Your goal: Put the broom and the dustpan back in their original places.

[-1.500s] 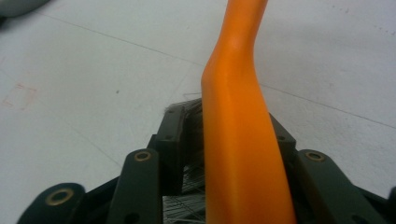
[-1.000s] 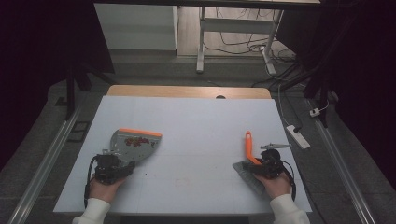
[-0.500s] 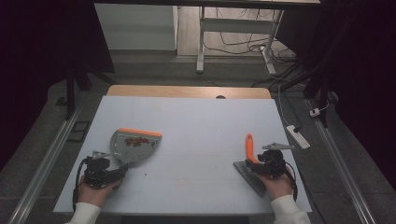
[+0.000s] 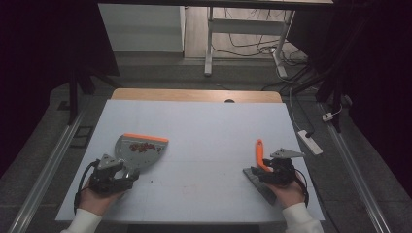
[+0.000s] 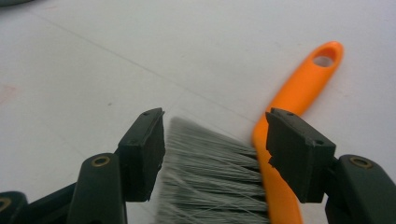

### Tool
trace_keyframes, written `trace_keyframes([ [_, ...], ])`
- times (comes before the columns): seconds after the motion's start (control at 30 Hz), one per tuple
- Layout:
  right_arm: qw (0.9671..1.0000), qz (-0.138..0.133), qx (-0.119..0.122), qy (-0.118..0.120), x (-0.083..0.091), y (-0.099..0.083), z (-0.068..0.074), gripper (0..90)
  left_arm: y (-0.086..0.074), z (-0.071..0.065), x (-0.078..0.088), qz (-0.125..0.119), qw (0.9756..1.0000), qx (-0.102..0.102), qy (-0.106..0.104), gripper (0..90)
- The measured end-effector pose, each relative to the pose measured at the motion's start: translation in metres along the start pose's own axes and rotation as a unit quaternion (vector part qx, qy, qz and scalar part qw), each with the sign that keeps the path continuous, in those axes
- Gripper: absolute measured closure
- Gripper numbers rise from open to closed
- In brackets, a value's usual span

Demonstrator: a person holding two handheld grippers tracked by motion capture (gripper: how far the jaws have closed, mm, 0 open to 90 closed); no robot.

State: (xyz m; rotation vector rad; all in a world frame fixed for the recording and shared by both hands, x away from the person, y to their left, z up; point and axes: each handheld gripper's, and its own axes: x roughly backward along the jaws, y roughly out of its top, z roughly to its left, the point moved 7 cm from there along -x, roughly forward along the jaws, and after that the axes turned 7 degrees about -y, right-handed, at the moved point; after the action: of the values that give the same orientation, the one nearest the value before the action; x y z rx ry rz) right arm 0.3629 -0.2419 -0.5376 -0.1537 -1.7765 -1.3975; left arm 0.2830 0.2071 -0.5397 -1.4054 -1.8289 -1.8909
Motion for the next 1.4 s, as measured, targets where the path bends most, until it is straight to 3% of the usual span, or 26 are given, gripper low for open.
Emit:
trace_keyframes([
  [0.27,0.9990,-0.009,0.029,0.033,0.001,0.001,0.016,37.1,0.007,-0.010,-0.016,0.008,0.9980,-0.046,-0.043,29.8],
  [0.4,0.9981,-0.012,0.044,0.040,0.002,-0.002,0.020,37.0,0.008,-0.014,-0.019,0.007,0.9949,-0.082,-0.059,29.6],
  [0.53,0.9972,-0.017,0.044,0.058,0.003,-0.005,0.025,37.0,0.005,-0.016,-0.020,0.011,0.9927,-0.097,-0.071,29.5],
  [0.63,0.9960,-0.018,0.055,0.069,0.004,-0.007,0.033,37.0,0.002,-0.017,-0.020,0.011,0.9918,-0.098,-0.081,29.5],
  [0.7,0.9939,-0.022,0.054,0.094,0.004,-0.007,0.039,37.0,0.000,-0.017,-0.019,0.011,0.9916,-0.100,-0.081,29.5],
  [0.77,0.9927,-0.023,0.056,0.104,0.005,-0.007,0.042,37.0,-0.001,-0.019,-0.019,0.010,0.9916,-0.100,-0.082,29.5],
  [0.97,0.9929,-0.026,0.060,0.099,0.007,-0.008,0.042,37.0,-0.003,-0.021,-0.020,0.016,0.9909,-0.107,-0.081,29.5],
  [1.4,0.9925,-0.028,0.073,0.094,0.007,-0.009,0.041,37.0,-0.004,-0.018,-0.020,0.016,0.9916,-0.100,-0.081,29.5],
])
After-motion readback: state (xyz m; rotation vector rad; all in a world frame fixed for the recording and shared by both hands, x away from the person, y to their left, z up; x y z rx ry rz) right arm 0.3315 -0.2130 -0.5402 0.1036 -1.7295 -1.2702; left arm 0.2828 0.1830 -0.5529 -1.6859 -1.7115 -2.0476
